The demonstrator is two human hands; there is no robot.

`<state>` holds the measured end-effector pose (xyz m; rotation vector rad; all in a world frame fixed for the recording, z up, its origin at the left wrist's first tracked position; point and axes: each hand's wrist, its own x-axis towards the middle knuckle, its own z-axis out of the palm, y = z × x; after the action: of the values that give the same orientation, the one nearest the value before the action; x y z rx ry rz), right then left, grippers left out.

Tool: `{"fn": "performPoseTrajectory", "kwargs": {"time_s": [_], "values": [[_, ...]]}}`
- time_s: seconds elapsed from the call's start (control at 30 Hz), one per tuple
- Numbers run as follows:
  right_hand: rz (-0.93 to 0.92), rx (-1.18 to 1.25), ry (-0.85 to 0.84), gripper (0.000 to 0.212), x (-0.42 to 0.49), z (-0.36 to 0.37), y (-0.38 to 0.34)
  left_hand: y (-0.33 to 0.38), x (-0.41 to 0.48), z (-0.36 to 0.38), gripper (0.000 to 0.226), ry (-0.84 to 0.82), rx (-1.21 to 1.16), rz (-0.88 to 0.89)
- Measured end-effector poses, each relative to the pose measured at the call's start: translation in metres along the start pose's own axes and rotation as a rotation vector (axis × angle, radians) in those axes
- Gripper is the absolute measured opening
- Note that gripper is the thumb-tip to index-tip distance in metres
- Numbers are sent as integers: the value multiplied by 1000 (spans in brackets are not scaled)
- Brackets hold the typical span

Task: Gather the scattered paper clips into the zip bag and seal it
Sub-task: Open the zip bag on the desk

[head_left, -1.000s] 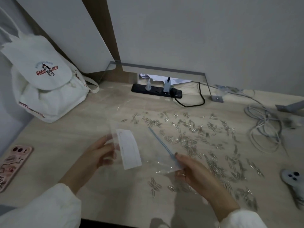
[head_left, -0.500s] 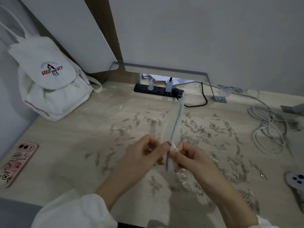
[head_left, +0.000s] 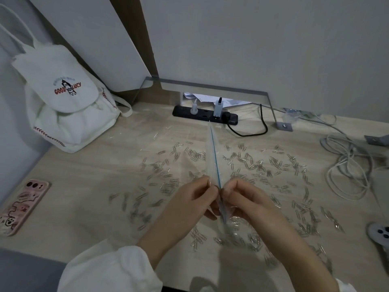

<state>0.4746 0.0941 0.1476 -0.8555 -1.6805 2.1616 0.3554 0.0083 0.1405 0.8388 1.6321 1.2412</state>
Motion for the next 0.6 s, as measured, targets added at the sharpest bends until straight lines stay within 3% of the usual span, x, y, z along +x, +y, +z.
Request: {"fn": "performPoseTrajectory", "kwargs": {"time_s": [0.13,0.27,0.5,0.6], "values": [[-25,-189,115,17,6,-5,3,-5,3,4,18,28,153,41],[-47,-329,213,14,7,-3,5,-8,5,7,33,123,309,83],[-94,-491,349,10,10,7,6,-9,8,11,16,182,288,95],[-102,-495,401,9,13,9,6,-9,10,12,21,182,260,88]]}}
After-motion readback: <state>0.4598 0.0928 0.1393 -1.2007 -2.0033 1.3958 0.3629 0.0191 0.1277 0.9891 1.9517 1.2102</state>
